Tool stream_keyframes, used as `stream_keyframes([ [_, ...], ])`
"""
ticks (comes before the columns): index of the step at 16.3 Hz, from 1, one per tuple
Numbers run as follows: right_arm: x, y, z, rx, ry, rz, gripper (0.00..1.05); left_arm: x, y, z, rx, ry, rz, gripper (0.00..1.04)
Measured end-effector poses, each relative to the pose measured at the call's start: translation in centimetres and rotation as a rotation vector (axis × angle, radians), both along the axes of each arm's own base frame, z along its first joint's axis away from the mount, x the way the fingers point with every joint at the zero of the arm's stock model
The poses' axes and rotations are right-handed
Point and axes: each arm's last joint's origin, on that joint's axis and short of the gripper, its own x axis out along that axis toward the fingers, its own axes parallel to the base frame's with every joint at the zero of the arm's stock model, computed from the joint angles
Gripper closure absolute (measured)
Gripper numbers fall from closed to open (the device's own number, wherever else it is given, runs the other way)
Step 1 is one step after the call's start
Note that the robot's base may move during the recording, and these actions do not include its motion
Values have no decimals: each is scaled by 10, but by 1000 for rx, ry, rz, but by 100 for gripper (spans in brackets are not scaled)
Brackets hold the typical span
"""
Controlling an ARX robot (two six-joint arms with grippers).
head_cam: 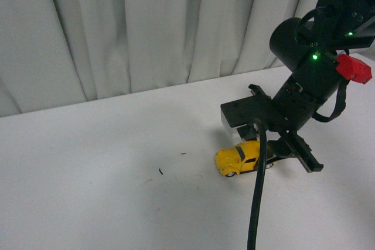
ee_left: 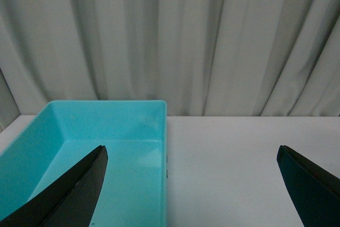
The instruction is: Wind up and store yellow beetle toy
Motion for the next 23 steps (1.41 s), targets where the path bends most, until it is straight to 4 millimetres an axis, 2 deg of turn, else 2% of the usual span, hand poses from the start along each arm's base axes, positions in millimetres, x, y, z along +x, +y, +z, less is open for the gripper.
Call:
stream_keyframes([
  [7,-19,-43,2,2,48,-57,63,0,0,0,0,0,0,7],
  [13,-19,-47,4,-15,48,-2,62,0,0,0,0,0,0,7],
  [16,-21,-45,-1,-39,73,11,30,0,0,0,0,0,0,7],
  [17,-21,-45,-2,-40,77,13,14,0,0,0,0,0,0,7],
  [18,-21,-45,-2,-40,78,13,4,0,0,0,0,0,0,7],
  [19,-21,-45,-2,-39,79,14,7,0,0,0,0,0,0,7],
  [23,-21,-43,-2,-39,82,19,7,0,0,0,0,0,0,7],
])
